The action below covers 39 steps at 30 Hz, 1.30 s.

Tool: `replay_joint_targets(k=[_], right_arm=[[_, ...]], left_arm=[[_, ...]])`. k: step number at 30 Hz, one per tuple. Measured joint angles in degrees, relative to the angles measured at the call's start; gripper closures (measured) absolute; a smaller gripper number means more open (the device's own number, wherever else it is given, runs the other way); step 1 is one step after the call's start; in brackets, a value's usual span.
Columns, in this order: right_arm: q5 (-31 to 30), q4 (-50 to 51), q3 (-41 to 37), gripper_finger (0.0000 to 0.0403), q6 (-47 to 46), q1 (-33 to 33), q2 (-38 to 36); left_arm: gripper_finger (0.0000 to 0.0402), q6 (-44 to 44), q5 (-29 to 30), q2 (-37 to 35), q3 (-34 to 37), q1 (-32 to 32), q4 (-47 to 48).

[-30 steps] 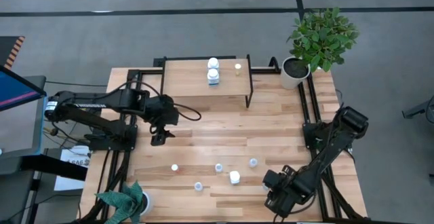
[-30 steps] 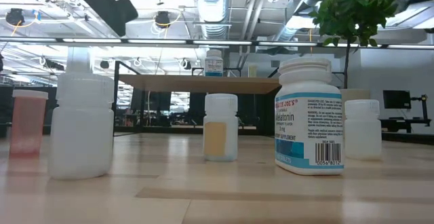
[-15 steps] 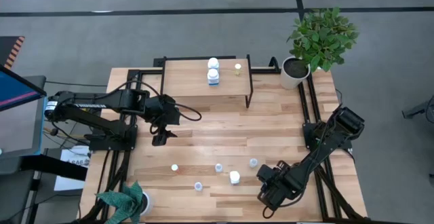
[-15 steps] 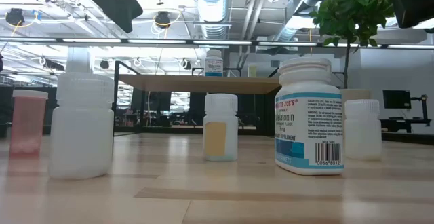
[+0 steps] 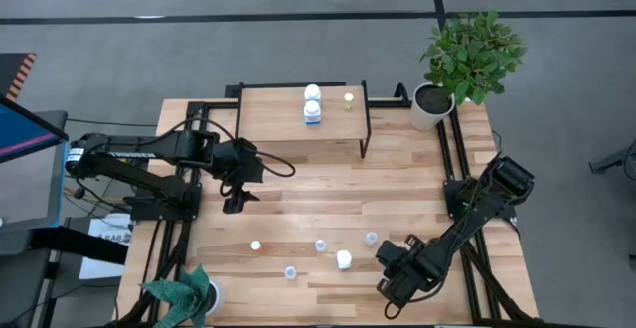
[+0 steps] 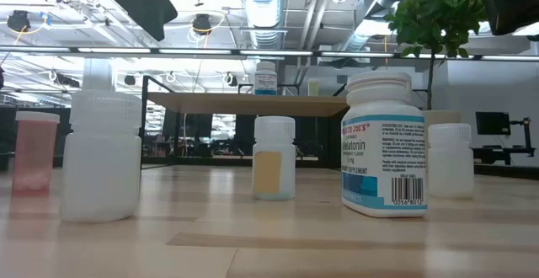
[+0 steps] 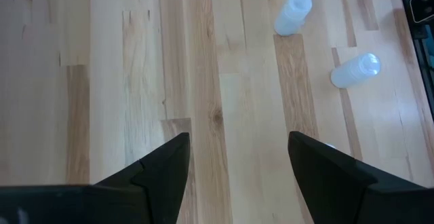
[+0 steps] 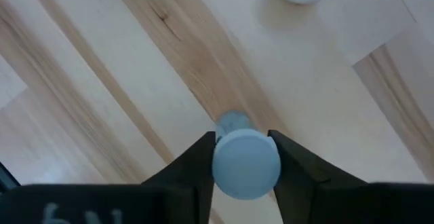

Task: Pick and place medicine bottles onto shelf by color
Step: Put the blue pill bottle on the shelf

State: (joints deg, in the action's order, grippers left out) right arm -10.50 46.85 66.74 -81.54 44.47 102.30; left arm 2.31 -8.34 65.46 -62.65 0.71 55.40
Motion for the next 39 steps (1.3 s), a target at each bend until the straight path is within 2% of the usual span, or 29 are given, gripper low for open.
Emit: replay_joint_targets(k=[5, 9, 13, 18, 27, 32, 39], right_arm=[[-0.03, 0.98, 0.61, 0.0294, 0.32, -0.2, 0.01], [1.37, 6.07, 5.7, 0.0291, 4.57, -1.72, 0.02], [1.66, 11.74, 13.64, 0.0282, 13.27, -4.44, 0.02], [1.64, 16.08, 24.44, 0.029, 28.84, -9.77, 0.0], [1.55, 21.77, 37.03, 0.0289, 53.72, -24.36, 0.0], [1.36, 25.7, 38.86, 0.029, 61.96, -34.6, 0.0], [1.36, 26.16, 38.86, 0.0288, 72.62, -50.03, 0.01]], left_arm=[[0.0166, 0.04, 0.0, 0.01, 0.0, 0.0, 0.0], [0.0166, 1.14, 0.0, 0.01, 0.0, 0.0, 0.01], [0.0166, 2.11, 0.0, 0.01, 0.0, 0.0, 0.0], [0.0166, 2.89, -0.02, 0.01, 0.0, 0.0, 0.02], [0.0166, 3.05, -0.02, 0.01, 0.0, 0.0, 0.0], [0.0166, 3.35, -0.02, 0.01, -0.02, 0.0, 0.02], [0.0166, 4.76, 0.15, 0.01, -0.02, 0.0, 0.02]])
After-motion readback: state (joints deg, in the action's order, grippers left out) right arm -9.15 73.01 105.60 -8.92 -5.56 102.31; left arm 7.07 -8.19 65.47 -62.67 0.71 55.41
